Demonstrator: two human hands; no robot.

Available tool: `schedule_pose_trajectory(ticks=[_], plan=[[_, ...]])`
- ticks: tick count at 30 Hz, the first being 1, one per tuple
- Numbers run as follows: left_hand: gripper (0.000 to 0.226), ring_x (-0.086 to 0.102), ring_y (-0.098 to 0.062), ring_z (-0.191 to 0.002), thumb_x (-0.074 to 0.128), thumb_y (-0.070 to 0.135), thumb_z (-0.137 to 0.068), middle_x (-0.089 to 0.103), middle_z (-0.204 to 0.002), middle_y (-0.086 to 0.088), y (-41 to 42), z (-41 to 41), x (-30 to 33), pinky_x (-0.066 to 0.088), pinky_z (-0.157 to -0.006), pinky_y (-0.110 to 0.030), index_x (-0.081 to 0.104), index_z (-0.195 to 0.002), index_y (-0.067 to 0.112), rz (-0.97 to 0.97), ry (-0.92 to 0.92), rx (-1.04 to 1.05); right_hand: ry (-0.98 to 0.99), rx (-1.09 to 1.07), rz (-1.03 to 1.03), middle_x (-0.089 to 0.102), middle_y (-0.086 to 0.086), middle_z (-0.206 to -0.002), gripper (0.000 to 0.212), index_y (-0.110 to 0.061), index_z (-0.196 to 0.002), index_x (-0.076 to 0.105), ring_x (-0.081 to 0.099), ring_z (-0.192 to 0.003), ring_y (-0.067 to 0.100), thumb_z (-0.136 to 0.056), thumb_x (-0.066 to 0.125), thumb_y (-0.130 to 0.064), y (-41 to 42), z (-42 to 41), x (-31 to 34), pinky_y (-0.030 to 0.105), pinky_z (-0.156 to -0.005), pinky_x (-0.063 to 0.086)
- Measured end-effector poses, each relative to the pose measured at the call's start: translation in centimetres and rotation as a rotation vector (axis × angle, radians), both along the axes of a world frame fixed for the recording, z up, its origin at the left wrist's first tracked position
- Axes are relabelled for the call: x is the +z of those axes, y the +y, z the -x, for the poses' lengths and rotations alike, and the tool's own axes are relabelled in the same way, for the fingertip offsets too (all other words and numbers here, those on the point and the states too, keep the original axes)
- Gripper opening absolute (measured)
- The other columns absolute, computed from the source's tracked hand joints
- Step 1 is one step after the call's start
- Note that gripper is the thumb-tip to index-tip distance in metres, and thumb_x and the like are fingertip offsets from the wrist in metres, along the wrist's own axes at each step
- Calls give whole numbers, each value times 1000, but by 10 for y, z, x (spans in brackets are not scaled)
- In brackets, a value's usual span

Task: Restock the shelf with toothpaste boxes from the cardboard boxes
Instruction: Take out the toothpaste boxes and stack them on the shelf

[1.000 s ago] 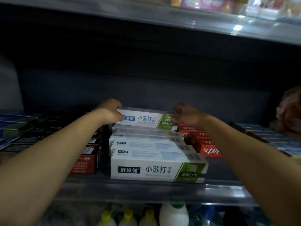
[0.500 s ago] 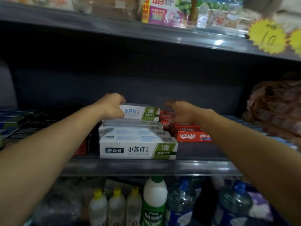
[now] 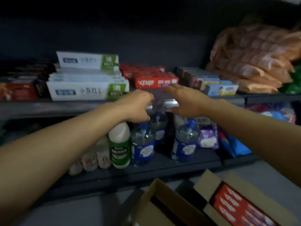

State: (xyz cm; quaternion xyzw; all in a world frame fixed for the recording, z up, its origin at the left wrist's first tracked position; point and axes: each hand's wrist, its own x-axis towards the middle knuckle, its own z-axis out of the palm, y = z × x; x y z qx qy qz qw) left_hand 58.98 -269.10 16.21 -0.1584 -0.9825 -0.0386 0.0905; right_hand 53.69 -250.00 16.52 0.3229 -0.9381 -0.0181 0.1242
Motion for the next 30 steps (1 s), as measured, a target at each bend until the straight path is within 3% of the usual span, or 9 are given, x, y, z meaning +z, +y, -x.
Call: schedule_pose_trajectory(ticks=[5, 8, 13, 17, 21, 25, 30], plan=[[43, 56, -26, -104, 71, 32, -76, 59, -111, -5, 50, -11, -83, 52, -83, -42, 57, -112, 13, 45, -163, -119, -125, 7, -54, 41, 5, -135, 65, -18, -140, 33, 47, -119, 27, -84, 65, -28, 47, -36, -71, 41, -84, 48], [52, 52, -27, -115, 71, 32, -78, 55, -122, -7, 66, -17, -137, 48, -91, -43, 53, -123, 14, 97, -271, -189, -205, -24, -34, 41, 5, -134, 65, -17, -140, 35, 46, -121, 25, -83, 64, -27, 64, -58, -123, 46, -87, 49], [51, 51, -22, -114, 69, 30, -82, 52, -125, -3, 65, -28, -212, 50, -90, -43, 50, -127, 17, 142, -454, -248, -441, -80, -116, 40, 3, -134, 57, -20, -136, 36, 45, -121, 22, -87, 62, -32, 69, -99, -217, 37, -90, 46], [44, 54, -20, -108, 69, 23, -80, 57, -118, -1, 56, -33, -251, 51, -87, -42, 55, -121, 22, 91, -557, -294, -625, -93, -164, 36, 5, -141, 66, -20, -144, 27, 44, -125, 25, -88, 60, -31, 57, -132, -292, 38, -91, 45], [49, 50, -23, -117, 66, 20, -83, 52, -129, -5, 50, -41, -290, 49, -93, -42, 51, -129, 16, 163, -634, -319, -805, -105, -230, 41, 8, -135, 64, -15, -139, 32, 48, -120, 28, -86, 62, -33, 46, -160, -360, 39, -90, 47], [40, 53, -18, -105, 68, 21, -80, 55, -116, 0, 51, -51, -320, 52, -85, -40, 56, -118, 20, 182, -674, -387, -909, -136, -225, 43, 10, -135, 67, -16, -139, 31, 48, -121, 28, -84, 64, -37, 41, -183, -395, 39, -92, 44], [44, 51, -19, -107, 63, 11, -82, 54, -116, -2, 58, -57, -335, 51, -87, -37, 53, -125, 16, 157, -738, -427, -1028, -195, -228, 38, 12, -144, 80, -18, -150, 15, 45, -126, 30, -88, 59, -42, 37, -199, -417, 41, -100, 40]])
